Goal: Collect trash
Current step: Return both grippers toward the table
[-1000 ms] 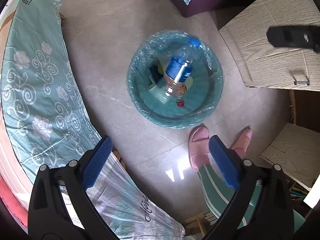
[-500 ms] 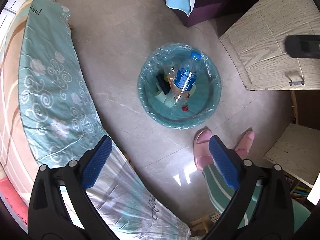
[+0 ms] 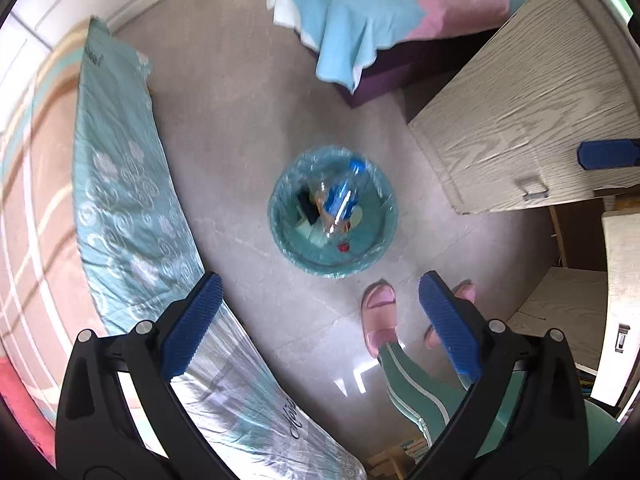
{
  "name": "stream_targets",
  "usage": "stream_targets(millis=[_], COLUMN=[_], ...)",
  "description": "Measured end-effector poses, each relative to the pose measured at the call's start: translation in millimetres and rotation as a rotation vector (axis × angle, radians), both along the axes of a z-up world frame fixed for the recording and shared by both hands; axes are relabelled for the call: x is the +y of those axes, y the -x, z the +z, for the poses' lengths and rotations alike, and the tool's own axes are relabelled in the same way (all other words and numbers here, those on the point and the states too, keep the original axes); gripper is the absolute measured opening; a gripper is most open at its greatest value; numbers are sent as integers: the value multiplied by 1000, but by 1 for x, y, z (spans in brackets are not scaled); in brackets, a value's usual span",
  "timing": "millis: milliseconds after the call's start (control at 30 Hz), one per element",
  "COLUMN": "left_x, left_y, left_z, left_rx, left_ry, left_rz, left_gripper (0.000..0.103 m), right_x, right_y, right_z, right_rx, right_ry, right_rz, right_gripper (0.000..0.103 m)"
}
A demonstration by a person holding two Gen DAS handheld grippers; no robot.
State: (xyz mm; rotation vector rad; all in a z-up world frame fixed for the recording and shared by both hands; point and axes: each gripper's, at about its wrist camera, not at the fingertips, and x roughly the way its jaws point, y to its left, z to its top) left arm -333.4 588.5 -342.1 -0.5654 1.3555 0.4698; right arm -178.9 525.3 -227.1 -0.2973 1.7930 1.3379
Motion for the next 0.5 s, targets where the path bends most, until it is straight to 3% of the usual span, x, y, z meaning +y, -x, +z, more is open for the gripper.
stream_targets(millis=[267,400,500], left_x=[-11,-33,-60], left_y=[-35,-70,-105], left_z=[88,143,176], left_rx=[-126,-248,-319], left_ry=[-106,-118,-126], left_rz=[-81,-183,-296], left_gripper=[96,96,96], right_x=[-45,-97,-144], right_y=[-35,-72,-106], right_z=[90,143,169], right_rx=[-64,-172,-281], right_ry=[-160,-248,-256], right_rz=[-51,-155,-246], right_gripper=[96,96,96])
